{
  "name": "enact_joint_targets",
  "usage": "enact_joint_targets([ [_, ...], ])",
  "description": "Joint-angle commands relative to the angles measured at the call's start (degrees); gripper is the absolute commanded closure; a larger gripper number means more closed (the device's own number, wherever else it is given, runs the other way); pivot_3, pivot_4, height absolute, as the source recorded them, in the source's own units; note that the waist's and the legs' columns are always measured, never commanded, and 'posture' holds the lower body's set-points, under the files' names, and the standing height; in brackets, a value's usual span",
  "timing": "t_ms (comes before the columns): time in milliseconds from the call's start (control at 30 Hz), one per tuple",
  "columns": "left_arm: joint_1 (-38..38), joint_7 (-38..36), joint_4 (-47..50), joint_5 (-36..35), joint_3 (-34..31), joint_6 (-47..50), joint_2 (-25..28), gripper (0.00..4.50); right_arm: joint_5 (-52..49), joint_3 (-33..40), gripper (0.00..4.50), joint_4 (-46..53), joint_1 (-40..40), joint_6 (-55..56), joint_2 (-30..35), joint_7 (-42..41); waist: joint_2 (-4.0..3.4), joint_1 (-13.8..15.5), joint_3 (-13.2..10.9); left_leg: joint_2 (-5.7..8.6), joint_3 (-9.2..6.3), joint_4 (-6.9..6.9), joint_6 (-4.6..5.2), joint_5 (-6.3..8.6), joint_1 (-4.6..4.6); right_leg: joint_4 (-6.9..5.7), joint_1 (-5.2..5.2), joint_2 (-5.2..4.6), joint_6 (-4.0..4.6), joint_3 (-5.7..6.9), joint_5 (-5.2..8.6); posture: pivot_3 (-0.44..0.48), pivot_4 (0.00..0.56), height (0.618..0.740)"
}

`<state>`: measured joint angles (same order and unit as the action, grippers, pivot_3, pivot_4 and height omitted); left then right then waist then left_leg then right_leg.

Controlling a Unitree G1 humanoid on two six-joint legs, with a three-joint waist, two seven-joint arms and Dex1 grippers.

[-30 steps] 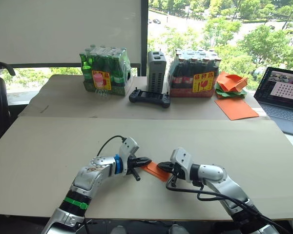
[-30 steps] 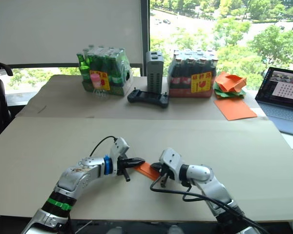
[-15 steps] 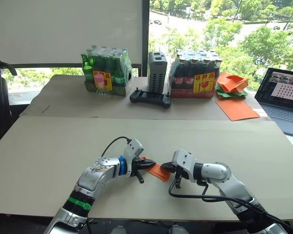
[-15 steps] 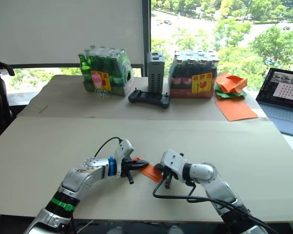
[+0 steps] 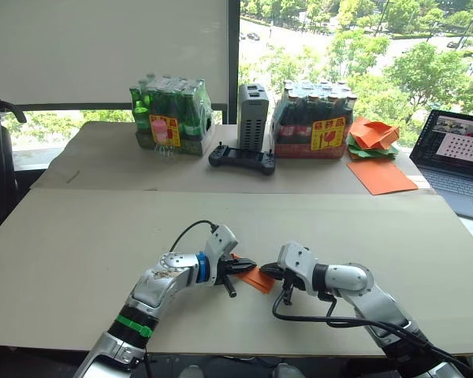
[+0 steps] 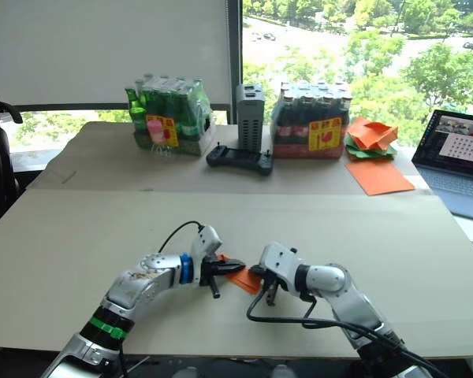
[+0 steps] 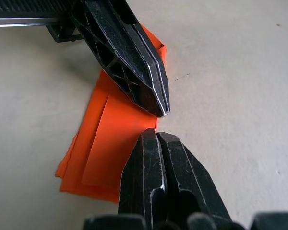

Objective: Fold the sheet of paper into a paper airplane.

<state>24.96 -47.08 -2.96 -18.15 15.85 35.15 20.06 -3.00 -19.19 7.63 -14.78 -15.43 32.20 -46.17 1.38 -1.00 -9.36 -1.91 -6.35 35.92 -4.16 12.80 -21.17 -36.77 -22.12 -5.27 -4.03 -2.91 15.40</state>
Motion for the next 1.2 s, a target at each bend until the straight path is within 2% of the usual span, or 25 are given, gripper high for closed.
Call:
enact_joint_targets([
  [33, -1.1, 0.9, -2.8, 1.5, -2.2, 0.2, 2.5, 4.5, 2.1, -2.0, 4.35, -2.4, 2.4, -2.7, 1.3, -1.4, -0.01, -0.1, 0.0, 0.0, 0.0, 0.0, 0.0, 0.0, 0.01, 0.0, 0.0, 0.0, -0.01, 0.0, 0.0, 0.0, 0.15, 0.74],
  [400, -4.5, 0.8, -1.4, 1.6, -4.8, 0.5, 5.0, 4.5, 2.1, -1.9, 4.35, -2.6, 2.4, -2.1, 2.2, -2.1, -0.04, -0.2, 0.1, -0.02, 0.0, -0.01, 0.0, 0.0, 0.04, -0.01, 0.01, 0.01, -0.03, 0.0, 0.02, 0.0, 0.15, 0.74],
  [933, -4.1, 1.1, -2.2, 2.0, -4.1, 0.0, 4.1, 4.5, 1.2, 1.2, 4.35, -0.2, 4.3, -2.6, 6.7, -4.7, 0.0, 0.2, 0.3, 0.0, 0.0, 0.0, 0.0, 0.0, 0.06, 0.02, 0.09, 0.0, -0.05, 0.0, 0.03, 0.0, 0.15, 0.74],
  [1067, -3.7, 1.1, -2.5, 1.9, -4.1, -0.1, 4.0, 4.5, 0.2, 3.0, 4.35, 0.4, 3.6, -2.0, 5.2, -3.4, 0.0, 0.2, 0.3, 0.0, 0.0, 0.0, 0.0, 0.0, 0.06, 0.02, 0.09, 0.0, -0.05, 0.0, 0.03, 0.0, 0.15, 0.74],
  [1200, -2.7, 1.4, -1.9, 1.1, -5.3, 0.2, 3.8, 4.5, -0.9, 7.5, 4.35, -0.3, -0.6, 0.8, -1.0, 3.6, 0.02, 0.0, 0.3, 0.0, 0.0, 0.01, 0.0, 0.0, 0.06, 0.01, 0.08, 0.0, -0.06, 0.0, 0.02, 0.0, 0.15, 0.74],
])
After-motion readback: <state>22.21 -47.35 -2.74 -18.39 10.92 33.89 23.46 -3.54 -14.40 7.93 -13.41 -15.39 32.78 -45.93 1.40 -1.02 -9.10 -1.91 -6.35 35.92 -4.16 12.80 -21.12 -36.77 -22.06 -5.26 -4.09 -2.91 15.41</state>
